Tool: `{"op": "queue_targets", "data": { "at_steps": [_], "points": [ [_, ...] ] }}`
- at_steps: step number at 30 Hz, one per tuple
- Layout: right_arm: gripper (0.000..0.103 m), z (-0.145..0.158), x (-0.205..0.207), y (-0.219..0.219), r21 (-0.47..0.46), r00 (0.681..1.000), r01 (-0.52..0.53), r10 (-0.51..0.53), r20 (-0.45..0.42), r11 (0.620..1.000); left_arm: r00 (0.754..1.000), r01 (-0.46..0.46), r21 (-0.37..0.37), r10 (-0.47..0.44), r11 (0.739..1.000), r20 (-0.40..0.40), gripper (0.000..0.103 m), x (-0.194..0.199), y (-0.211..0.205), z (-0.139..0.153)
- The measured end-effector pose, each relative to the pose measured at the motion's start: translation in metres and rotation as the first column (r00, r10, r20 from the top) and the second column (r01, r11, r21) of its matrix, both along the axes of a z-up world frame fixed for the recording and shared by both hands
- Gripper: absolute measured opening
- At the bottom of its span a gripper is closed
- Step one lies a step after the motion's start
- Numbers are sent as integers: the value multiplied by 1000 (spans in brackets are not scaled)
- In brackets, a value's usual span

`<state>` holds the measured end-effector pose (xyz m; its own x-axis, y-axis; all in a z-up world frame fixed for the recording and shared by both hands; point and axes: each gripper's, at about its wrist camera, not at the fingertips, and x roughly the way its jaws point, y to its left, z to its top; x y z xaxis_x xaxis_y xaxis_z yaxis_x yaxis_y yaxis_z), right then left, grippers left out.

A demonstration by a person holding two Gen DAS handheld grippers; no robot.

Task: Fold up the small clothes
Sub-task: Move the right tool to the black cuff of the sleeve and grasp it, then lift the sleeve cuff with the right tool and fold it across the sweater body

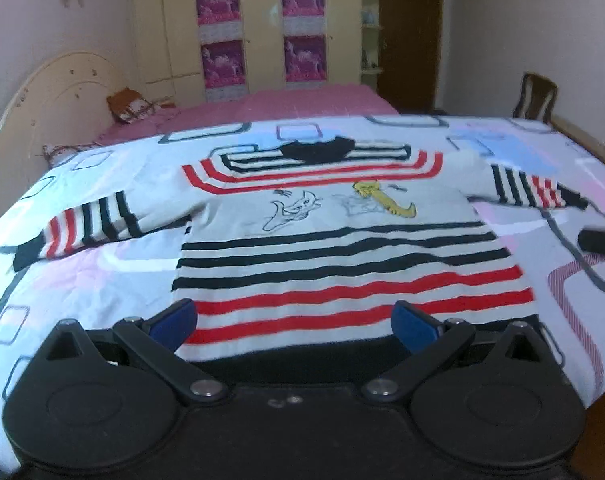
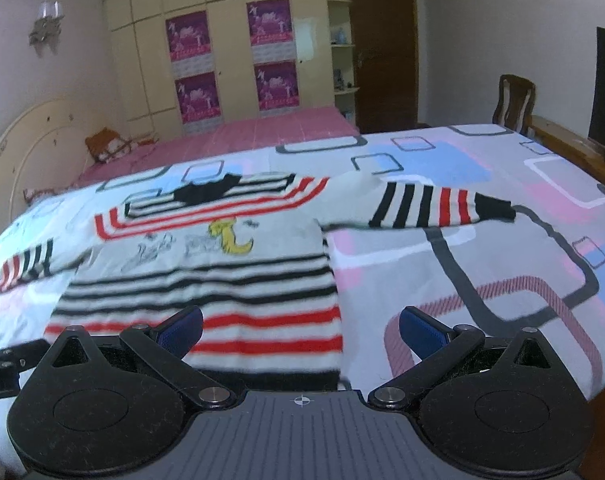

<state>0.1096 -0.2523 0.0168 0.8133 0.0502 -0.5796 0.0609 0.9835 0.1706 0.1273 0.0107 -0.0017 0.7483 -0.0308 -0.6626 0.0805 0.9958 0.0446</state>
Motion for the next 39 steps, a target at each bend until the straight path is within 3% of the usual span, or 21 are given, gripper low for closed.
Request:
{"op": "queue_targets", "data": {
  "at_steps": [3,10,13,15,19,22,23,24,25,30,32,33,39],
  "points": [
    [103,1,16,-4,6,999,42,-42,16,999,1000,-7,-55,6,998,-10,103,17,9,-1],
    [103,-6,48,-23,32,996,91,-92,9,995,999,0,-57,3,998,54,103,48,9,-3],
    [103,-9,63,-42,60,995,98,-99,10,993,997,68,-30,-69,997,-31,102,74,-6,-14],
    [103,-10,73,-59,69,992,126,-127,16,990,990,113,-79,-119,990,-71,97,88,-13,-19],
    [103,-16,101,-103,90,979,202,-205,24,975,995,68,-79,-74,995,-74,98,117,-31,-25],
    [102,-25,130,-143,109,966,254,-257,15,961,994,57,-103,-65,993,-82,88,142,-41,-27],
    [96,-28,137,-153,114,964,262,-265,16,958,995,58,-100,-66,993,-78,85,150,-45,-28],
    [81,-32,145,-165,120,961,274,-277,12,954,995,55,-84,-61,995,-80,85,159,-52,-29],
    [56,-37,155,-178,130,957,288,-290,-10,949,995,48,-70,-54,996,-84,86,167,-57,-30],
    [54,-66,188,-240,234,932,362,-357,-65,902,997,-7,-63,2,998,-75,94,201,-79,-33],
    [29,-80,198,-259,263,924,382,-373,-85,886,996,-21,-54,17,998,-86,95,212,-86,-37],
    [24,-87,202,-268,281,918,396,-382,-103,874,995,-26,-49,21,998,-95,95,217,-89,-39],
    [24,-125,217,-311,372,873,487,-450,-188,790,990,-25,-21,22,999,-139,95,235,-102,-50]
  ]
}}
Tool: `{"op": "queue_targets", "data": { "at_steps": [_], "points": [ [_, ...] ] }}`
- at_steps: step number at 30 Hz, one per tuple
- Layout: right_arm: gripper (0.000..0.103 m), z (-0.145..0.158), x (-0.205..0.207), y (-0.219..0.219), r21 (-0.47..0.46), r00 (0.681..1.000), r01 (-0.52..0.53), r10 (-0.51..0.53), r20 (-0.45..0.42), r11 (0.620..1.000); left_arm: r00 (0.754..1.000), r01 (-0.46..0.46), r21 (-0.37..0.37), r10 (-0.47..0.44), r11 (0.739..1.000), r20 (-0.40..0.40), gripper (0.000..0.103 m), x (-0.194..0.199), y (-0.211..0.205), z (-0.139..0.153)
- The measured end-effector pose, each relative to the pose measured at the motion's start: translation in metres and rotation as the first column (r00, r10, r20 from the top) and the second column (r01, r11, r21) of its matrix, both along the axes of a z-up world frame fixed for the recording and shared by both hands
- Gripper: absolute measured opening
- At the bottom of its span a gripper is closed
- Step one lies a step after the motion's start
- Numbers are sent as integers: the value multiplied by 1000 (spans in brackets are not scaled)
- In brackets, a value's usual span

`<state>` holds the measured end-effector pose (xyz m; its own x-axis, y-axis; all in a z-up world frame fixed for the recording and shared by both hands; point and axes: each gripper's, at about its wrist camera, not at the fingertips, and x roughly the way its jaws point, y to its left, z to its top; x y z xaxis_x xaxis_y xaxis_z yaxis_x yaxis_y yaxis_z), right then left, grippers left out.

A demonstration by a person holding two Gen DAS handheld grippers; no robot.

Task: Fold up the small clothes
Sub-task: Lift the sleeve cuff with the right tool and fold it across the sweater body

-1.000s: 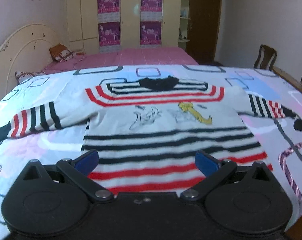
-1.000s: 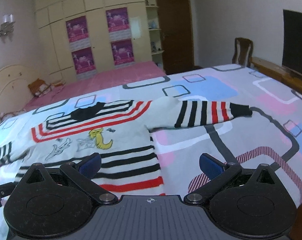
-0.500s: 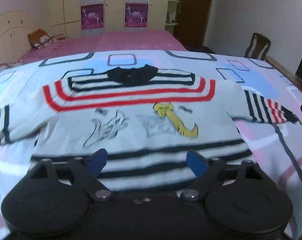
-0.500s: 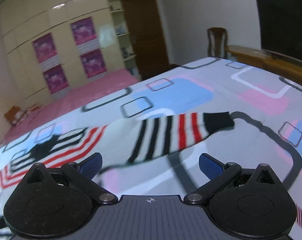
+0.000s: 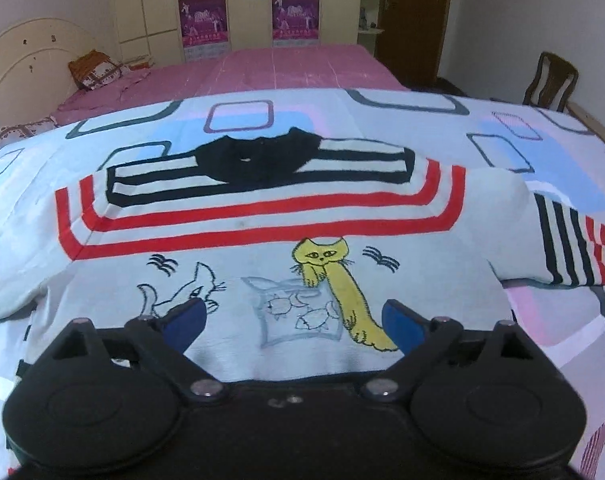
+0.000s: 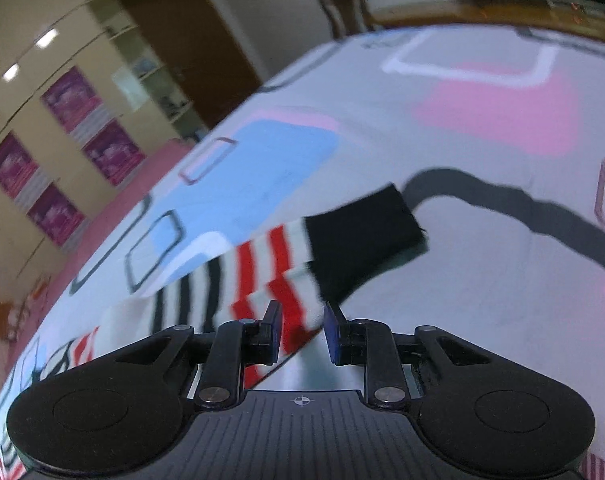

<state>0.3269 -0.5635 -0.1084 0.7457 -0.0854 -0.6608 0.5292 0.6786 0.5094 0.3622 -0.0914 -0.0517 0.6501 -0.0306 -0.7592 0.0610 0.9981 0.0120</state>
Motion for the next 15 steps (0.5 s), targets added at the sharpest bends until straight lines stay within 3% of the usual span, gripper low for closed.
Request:
{"op": "queue_targets", "data": {
  "at_steps": [9,10,11,13,15],
  "points": [
    [24,-14,1,-18,69,999,43,-45,23,997,1000,1,-4,-1,1000,-9,95,8,-1,-4],
    [12,-14,1,-18,45,999,43,-44,22,998,1000,2,-4,-2,1000,-7,95,9,2,-4],
    [7,-14,3,-16,2,999,40,-40,1,999,1000,7,-5,-7,1000,-6,95,11,6,-5],
    [7,-11,8,-11,-57,999,34,-35,-15,998,999,30,24,-29,999,-22,92,16,15,-13],
    [7,-1,23,5,-166,997,-22,10,-72,986,996,34,68,-28,997,-84,69,23,28,-25]
  ]
}}
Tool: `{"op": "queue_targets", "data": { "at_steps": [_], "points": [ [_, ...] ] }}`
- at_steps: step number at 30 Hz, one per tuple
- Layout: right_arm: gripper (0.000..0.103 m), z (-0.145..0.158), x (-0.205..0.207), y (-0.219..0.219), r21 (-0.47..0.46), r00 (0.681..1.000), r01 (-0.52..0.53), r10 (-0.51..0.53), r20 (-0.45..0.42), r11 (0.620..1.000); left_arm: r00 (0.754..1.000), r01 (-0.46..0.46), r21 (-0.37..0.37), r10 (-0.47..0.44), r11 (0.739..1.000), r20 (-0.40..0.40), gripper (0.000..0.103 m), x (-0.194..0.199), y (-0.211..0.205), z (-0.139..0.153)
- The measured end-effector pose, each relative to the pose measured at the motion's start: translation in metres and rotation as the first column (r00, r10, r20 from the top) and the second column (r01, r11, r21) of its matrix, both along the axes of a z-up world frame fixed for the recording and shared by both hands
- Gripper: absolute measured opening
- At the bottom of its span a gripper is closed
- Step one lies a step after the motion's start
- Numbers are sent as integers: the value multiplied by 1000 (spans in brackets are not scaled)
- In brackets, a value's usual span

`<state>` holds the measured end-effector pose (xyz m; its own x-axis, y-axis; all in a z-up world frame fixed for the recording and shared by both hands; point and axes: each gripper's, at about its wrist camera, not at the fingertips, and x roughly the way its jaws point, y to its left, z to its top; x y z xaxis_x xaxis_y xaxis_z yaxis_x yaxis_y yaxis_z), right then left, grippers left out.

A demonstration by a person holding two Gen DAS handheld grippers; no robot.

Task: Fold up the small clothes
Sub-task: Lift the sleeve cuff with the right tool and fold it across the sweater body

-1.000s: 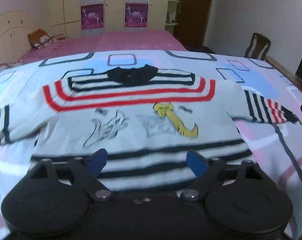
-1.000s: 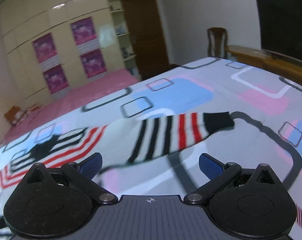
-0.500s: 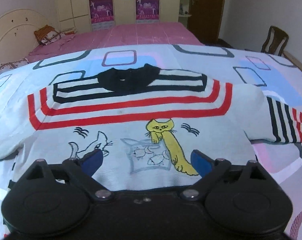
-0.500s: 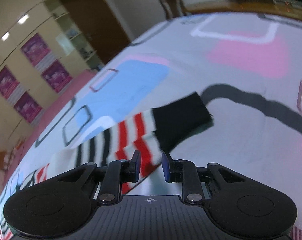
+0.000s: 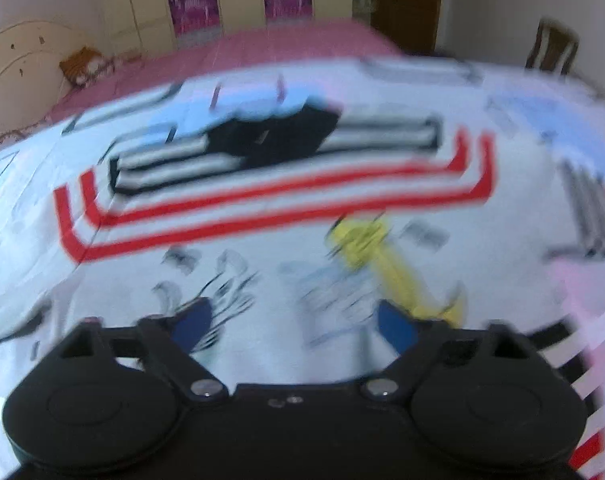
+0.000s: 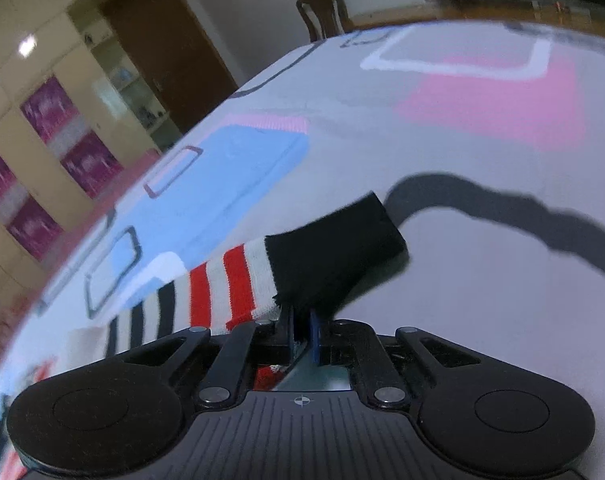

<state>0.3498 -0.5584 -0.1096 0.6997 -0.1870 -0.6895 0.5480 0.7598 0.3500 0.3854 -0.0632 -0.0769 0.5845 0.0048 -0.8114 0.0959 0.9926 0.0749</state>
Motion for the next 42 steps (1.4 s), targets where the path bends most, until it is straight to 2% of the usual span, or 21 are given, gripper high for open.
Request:
{"op": "queue_targets", "data": {
  "at_steps": [1,3,4,7,10,12,15,17,21,25,27,28,29,31,34,36,38,41,42],
  "points": [
    [7,8,4,9,-30,999,-33,33,5,999,1000,-3,-33,3,999,3,69,0,11,-1],
    [7,34,5,31,-81,992,-105,110,63,991,999,-28,-79,30,996,29,83,-1,31,1],
    [7,46,5,45,-107,984,-146,155,84,984,998,-42,-85,45,996,37,86,-1,40,0],
    [7,76,8,106,-178,936,-307,330,121,935,997,-59,-147,67,987,48,83,2,66,1],
    [7,90,11,183,-221,853,-470,504,136,855,994,-78,-174,90,982,60,78,2,90,3],
    [7,89,12,229,-234,800,-550,587,128,801,993,-91,-183,104,979,62,74,1,106,3],
    [7,84,7,298,-246,707,-662,699,108,708,989,-118,-171,131,978,67,78,-4,128,3],
    [7,77,1,337,-251,651,-718,754,89,649,985,-146,-181,160,973,69,85,-8,145,3],
    [7,57,-5,398,-261,550,-802,835,25,537,980,-172,-230,191,958,62,84,-14,173,2],
    [7,35,-5,429,-236,480,-858,876,-51,456,977,-182,-267,204,946,57,84,-16,186,0],
    [8,26,-7,430,-252,483,-855,872,-71,453,977,-181,-292,206,939,57,84,-15,187,0],
    [17,25,-7,427,-259,482,-855,873,-73,450,977,-178,-300,205,937,59,85,-14,187,0],
    [37,25,-10,427,-257,474,-858,878,-64,444,977,-174,-311,202,934,62,85,-13,185,1],
    [53,31,-21,422,-273,481,-849,876,-42,453,980,-153,-339,186,928,66,86,-9,180,2],
    [53,39,-35,408,-285,498,-834,867,-18,473,988,-104,-400,140,911,60,84,2,165,0],
    [53,46,-44,388,-275,515,-826,857,-15,491,993,-79,-455,108,887,38,78,14,151,-5],
    [53,50,-51,363,-259,546,-812,837,-23,523,997,-52,-478,74,877,27,76,24,136,-10],
    [53,55,-63,324,-237,605,-780,795,-47,580,998,-39,-461,53,887,18,74,40,118,-20],
    [53,54,-66,310,-225,635,-760,771,-52,610,998,-39,-457,53,889,18,74,45,114,-22]
  ]
}}
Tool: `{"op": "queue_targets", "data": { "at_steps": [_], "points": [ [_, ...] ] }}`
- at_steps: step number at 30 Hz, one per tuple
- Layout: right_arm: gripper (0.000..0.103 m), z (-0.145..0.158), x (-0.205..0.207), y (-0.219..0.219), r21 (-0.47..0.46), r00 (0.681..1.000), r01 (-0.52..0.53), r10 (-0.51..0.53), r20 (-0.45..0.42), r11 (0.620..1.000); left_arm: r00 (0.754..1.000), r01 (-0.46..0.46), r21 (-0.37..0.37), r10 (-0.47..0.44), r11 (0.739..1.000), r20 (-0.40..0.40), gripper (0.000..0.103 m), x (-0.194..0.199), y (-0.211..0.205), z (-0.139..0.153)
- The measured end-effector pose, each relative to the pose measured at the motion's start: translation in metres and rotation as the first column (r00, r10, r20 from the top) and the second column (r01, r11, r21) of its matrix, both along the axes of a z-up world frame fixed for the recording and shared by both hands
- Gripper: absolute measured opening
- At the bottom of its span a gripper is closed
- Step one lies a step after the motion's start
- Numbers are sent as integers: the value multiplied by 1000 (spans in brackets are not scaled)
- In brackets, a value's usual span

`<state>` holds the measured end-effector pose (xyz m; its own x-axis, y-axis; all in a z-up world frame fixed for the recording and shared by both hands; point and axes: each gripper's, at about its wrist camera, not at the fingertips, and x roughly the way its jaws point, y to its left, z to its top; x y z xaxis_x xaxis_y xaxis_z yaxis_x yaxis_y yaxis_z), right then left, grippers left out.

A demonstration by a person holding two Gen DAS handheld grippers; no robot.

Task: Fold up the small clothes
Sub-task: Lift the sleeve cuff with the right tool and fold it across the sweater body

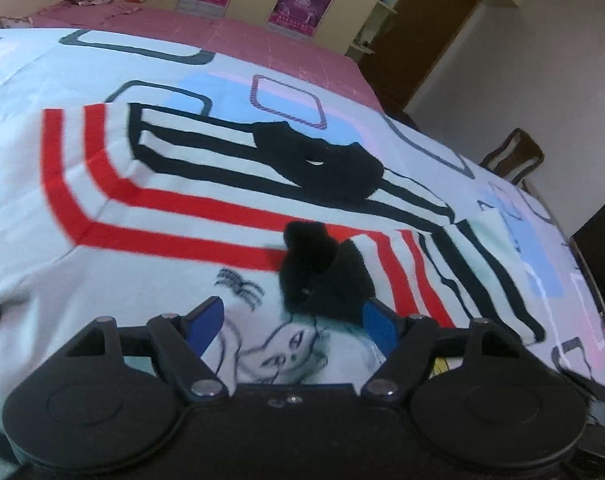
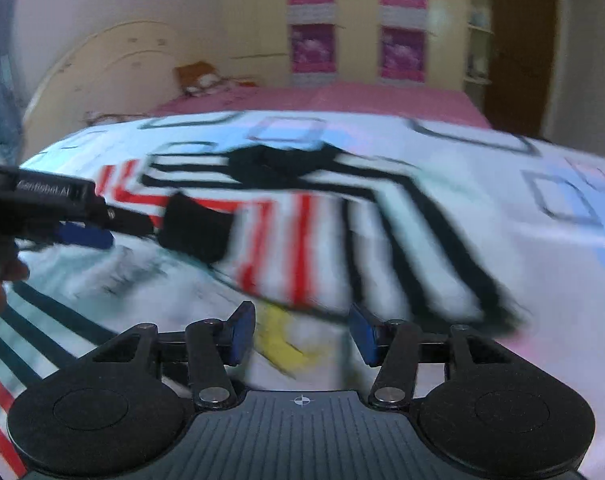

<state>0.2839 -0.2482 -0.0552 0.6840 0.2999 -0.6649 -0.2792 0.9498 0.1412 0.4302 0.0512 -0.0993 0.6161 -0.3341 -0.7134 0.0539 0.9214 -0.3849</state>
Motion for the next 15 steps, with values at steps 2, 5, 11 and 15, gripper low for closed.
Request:
{"op": "queue_targets", "data": {
  "at_steps": [2,5,11,15],
  "points": [
    [52,-1,-4,-26,14,996,85,-85,-16,996,1000,6,2,-6,1000,-2,71,10,-4,-4],
    [39,-2,-1,-61,51,975,222,-221,-37,974,999,34,-24,-34,999,6,51,21,-11,-5],
    [33,-6,16,-91,110,947,318,-311,-79,942,997,78,-20,-79,997,-18,8,34,-25,-9],
    [13,-13,25,-86,91,950,307,-299,-91,948,996,17,24,-19,1000,85,7,20,-2,17]
  ]
}}
